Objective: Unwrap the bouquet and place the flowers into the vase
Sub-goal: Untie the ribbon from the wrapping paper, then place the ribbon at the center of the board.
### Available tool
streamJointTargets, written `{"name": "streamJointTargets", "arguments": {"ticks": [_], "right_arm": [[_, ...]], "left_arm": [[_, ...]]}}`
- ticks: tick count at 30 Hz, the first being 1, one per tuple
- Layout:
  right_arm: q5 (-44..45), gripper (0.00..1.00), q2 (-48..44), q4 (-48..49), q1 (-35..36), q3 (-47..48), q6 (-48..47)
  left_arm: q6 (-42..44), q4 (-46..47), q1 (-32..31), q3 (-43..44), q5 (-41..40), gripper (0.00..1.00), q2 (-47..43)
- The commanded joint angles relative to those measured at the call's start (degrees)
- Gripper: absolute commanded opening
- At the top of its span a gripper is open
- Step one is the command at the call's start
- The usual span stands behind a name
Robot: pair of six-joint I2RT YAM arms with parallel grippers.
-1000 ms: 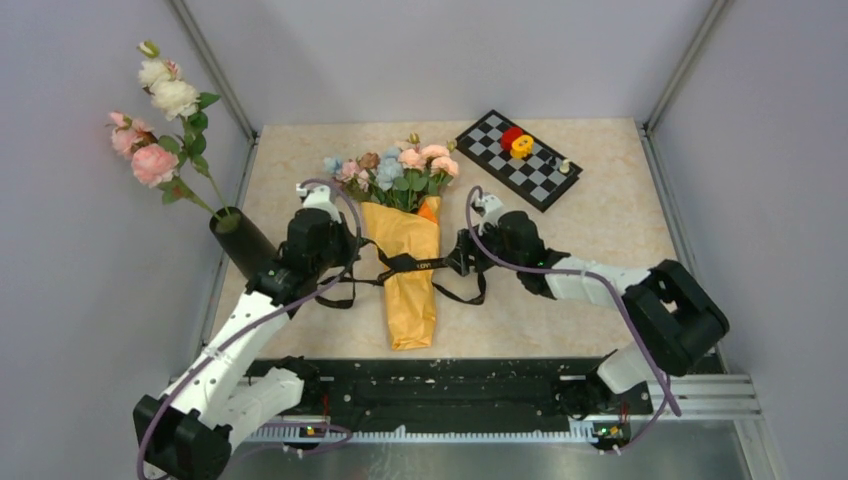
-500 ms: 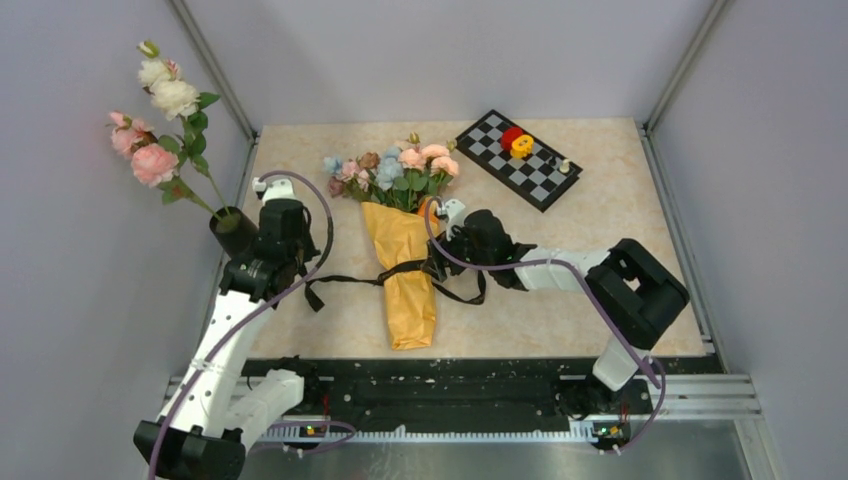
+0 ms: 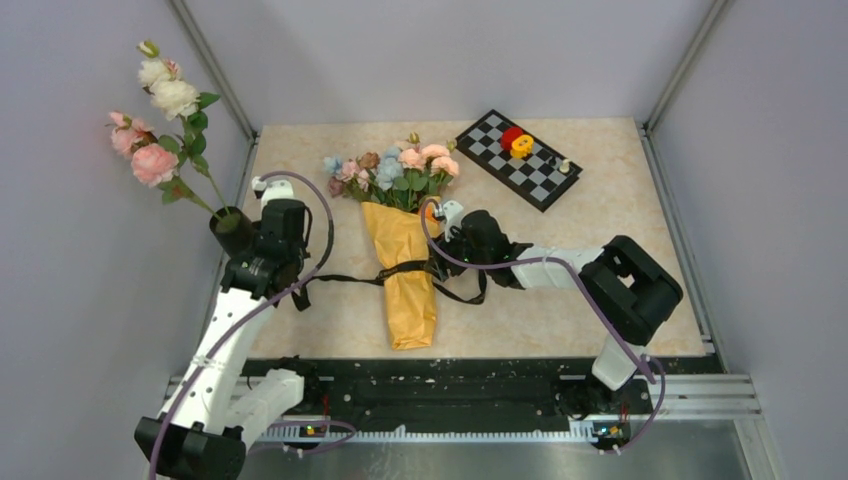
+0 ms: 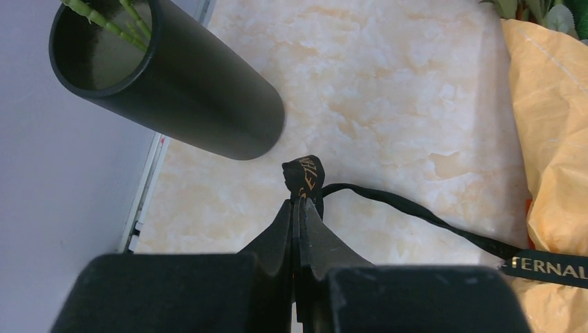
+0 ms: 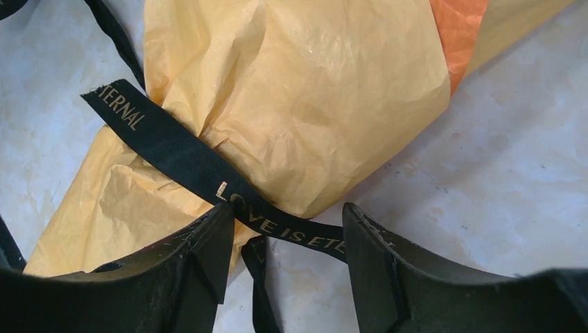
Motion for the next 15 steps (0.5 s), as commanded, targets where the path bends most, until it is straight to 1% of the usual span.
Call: {"name": "streamJointTargets", "arguments": {"ticks": [1,4,13,15], "right_arm": [[1.4,0.58,-0.1,0.6,0.3,1.2,-0.7],[2.0,0.53,-0.4,-0.3,0.4,0.9,-0.8],[5.3,0.45,-2.9,-1.6,0.3,-1.4,0.4],[6.3,0.42,-3.8,-2.1,0.3,-2.1,0.8]], "left_arm": [[1.4,3.5,0.3,-0.5,-2.4,0.00,0.6],[1.3,4.2,0.3,-1.2,-2.6,0.00,1.2],[1.2,5.3,0.4,-2.6,-2.9,0.00,1.9],[1.2,5.5,0.4,-2.8,-3.2,0.00,1.9]]}}
